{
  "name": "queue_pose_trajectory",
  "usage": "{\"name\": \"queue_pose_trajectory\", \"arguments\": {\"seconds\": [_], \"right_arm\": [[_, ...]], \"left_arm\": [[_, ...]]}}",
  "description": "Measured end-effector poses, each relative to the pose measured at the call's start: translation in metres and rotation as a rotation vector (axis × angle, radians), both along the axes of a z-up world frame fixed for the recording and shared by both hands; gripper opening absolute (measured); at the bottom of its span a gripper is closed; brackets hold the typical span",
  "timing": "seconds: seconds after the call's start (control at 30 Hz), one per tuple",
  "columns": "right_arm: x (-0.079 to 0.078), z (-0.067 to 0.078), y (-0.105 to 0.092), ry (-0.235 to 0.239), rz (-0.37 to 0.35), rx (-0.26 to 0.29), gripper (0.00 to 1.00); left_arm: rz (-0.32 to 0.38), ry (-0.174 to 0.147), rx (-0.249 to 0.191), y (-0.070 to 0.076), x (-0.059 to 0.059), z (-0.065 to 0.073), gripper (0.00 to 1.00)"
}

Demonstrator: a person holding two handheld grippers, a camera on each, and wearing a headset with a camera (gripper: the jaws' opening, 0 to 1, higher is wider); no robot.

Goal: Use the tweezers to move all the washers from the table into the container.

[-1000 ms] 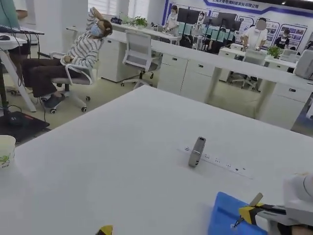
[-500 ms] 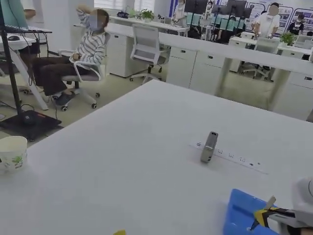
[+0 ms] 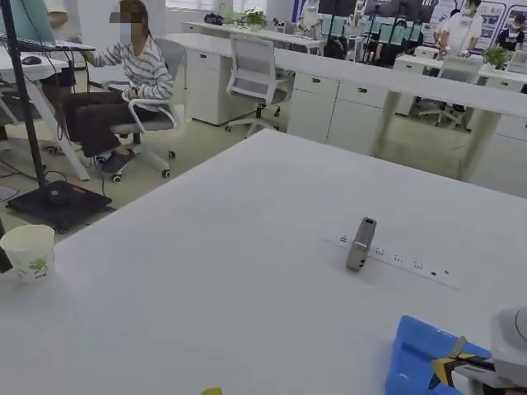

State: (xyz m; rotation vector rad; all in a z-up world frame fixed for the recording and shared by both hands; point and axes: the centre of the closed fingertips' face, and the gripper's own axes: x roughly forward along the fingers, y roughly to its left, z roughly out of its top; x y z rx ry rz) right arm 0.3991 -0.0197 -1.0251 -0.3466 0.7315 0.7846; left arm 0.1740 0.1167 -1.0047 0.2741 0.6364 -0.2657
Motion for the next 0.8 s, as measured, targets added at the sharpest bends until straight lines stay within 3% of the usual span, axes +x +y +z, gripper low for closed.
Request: {"name": "queue_pose_trajectory", "arguments": {"seconds": [0.53,0.8], "right_arm": [[0.004,-0.002,-0.004,0.01,-0.046,0.009,0.03],[0.0,0.02,-0.005,-0.019,-0.065,0.042,0.03]], "left_arm": [[-0.004,0.007,0.003,-0.001,-0.001,-0.001,0.96],[-0.003,0.0,0.002,0.0,-0.001,0.0,0.96]]}}
